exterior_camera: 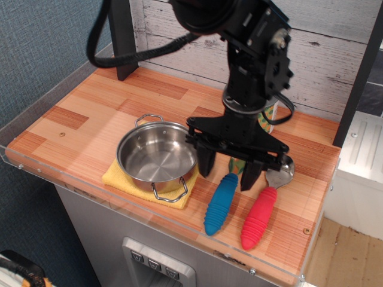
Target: Move the blue fork to the left of the pot
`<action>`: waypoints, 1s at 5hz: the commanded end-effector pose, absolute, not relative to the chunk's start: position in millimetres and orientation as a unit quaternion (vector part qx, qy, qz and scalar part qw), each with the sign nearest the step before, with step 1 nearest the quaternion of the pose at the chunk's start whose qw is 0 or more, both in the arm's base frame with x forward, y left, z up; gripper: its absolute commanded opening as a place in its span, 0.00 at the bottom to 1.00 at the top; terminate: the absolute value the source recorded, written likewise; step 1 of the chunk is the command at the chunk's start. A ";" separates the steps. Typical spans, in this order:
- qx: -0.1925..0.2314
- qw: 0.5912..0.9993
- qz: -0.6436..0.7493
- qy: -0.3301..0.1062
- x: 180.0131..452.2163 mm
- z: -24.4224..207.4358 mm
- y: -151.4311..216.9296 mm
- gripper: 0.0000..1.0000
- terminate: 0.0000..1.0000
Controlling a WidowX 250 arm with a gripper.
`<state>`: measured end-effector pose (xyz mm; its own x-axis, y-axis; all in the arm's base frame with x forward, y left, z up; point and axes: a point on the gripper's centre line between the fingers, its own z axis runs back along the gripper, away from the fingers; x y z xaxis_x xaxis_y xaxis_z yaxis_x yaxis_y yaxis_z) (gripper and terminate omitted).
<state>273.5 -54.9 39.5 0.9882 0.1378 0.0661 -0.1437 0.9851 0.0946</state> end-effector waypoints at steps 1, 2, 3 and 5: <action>0.056 0.995 0.071 -0.033 272.9 35.3 -51.8 1.00 0.00; 0.060 0.995 0.074 -0.028 271.9 29.9 -51.3 1.00 0.00; 0.063 0.995 0.076 -0.023 270.3 20.7 -52.6 1.00 0.00; 0.065 0.994 0.084 -0.019 270.3 10.0 -54.6 1.00 0.00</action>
<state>271.0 -54.6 7.7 0.9850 0.1689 0.0361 -0.1722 0.9762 0.1321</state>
